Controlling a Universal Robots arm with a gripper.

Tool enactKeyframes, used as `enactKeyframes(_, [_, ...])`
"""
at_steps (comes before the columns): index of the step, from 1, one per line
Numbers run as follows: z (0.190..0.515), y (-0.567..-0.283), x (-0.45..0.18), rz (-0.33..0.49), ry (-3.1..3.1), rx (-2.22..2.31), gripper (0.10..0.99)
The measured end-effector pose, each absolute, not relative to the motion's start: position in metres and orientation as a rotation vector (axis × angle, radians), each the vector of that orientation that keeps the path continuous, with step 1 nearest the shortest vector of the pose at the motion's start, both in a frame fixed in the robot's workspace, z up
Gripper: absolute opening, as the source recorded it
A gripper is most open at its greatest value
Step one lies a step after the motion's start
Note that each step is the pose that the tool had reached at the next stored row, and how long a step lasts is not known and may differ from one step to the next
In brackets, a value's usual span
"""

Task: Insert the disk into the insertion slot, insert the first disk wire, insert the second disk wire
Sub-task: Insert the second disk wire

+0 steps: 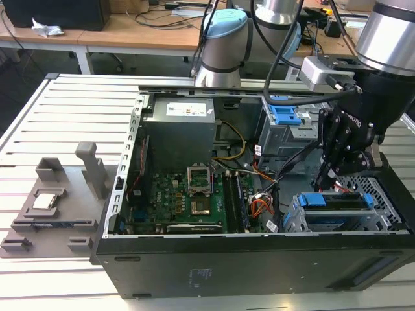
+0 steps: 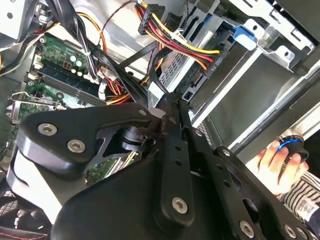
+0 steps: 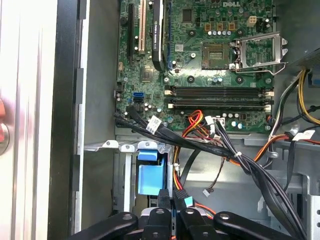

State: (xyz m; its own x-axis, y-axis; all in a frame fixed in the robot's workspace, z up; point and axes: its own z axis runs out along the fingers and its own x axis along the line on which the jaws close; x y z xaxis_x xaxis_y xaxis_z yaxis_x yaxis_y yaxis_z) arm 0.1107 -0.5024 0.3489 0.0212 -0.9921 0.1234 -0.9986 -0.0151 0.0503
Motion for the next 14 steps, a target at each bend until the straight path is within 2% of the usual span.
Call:
enactKeyframes(2, [0.349, -0.508, 0.111, 0.074, -2.117, 2.156, 0.141])
enactKeyframes(6, [0.348, -0.522, 0.114, -0.014, -2.157, 2.201, 0.141])
enactKeyframes(14, [0.347, -0.535, 0.123, -0.035, -2.163, 2.209, 0.141])
